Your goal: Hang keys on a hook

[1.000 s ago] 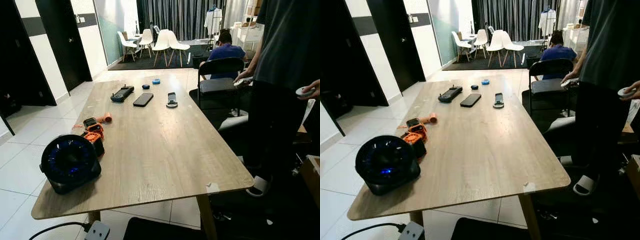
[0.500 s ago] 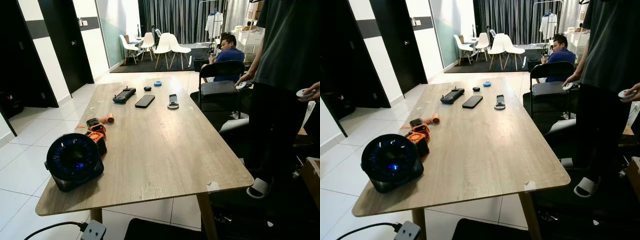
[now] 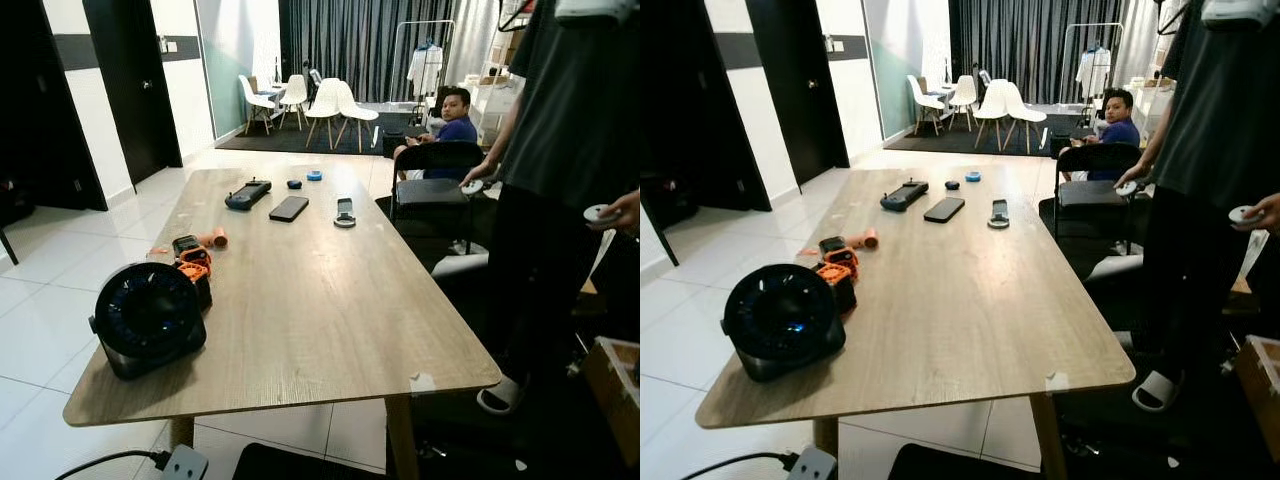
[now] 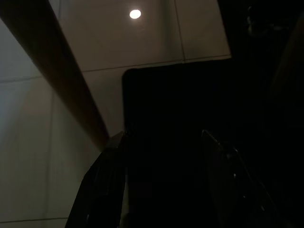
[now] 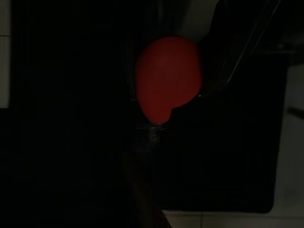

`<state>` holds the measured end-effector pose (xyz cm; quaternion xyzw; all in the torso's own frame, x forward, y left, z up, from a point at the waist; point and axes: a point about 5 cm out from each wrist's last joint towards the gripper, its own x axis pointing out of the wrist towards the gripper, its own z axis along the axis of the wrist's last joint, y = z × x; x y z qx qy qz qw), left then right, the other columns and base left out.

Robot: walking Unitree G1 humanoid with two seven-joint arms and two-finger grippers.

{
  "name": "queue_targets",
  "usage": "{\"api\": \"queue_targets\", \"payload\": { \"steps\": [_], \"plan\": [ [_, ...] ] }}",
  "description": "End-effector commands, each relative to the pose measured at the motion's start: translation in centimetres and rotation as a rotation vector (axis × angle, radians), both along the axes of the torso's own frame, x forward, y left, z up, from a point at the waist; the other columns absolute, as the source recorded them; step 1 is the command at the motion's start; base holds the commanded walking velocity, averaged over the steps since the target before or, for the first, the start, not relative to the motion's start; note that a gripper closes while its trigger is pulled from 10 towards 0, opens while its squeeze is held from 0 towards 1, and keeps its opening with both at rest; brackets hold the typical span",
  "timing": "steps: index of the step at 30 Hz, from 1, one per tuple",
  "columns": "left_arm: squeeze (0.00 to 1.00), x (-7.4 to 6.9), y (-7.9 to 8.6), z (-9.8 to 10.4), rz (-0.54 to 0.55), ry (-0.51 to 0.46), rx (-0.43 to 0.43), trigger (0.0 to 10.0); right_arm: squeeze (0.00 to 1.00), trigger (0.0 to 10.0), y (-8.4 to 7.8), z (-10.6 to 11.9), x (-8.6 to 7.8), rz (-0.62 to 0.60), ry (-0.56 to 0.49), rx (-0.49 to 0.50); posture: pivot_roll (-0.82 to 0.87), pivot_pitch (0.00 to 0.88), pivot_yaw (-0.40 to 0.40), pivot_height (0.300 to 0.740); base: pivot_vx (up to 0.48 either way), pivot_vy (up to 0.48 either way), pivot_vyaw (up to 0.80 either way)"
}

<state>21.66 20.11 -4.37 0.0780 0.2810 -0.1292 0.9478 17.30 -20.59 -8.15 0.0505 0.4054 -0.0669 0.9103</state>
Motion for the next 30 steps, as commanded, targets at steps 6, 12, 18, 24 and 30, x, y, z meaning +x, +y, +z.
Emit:
{"api": "queue_targets", "payload": {
  "steps": [6, 12, 18, 24, 30],
  "plan": [
    [0.00, -0.7, -0.7, -0.5, 0.021, 0.006, -0.017, 10.0, 0.00, 10.0, -0.3, 0.2, 0.4, 0.065, 0.015, -0.021, 0.09, 0.019, -0.063, 0.740, 0.000, 0.000, 0.00],
    [0.00, -1.0, -0.2, -0.6, 0.054, 0.001, -0.007, 10.0, 0.00, 10.0, 0.1, 0.2, 0.6, 0.150, 0.032, -0.036, 0.10, 0.024, -0.096, 0.740, 0.000, 0.000, 0.00],
    [0.00, -1.1, -0.3, -0.7, 0.057, -0.001, -0.007, 10.0, 0.00, 10.0, 0.1, 0.2, 0.6, 0.164, 0.036, -0.042, 0.10, 0.027, -0.096, 0.740, 0.000, 0.000, 0.00],
    [0.00, -0.8, -0.9, -0.6, 0.062, -0.007, -0.021, 10.0, 0.00, 10.0, -0.3, -0.2, -0.3, 0.098, 0.061, -0.032, 0.10, 0.030, -0.081, 0.740, 0.000, 0.000, 0.00],
    [0.00, -1.1, -0.9, -0.9, 0.044, 0.014, -0.023, 10.0, 0.00, 10.0, -0.3, -0.4, -0.7, 0.042, 0.058, -0.015, 0.09, 0.033, -0.059, 0.740, 0.000, 0.000, 0.00]
  ]
}}
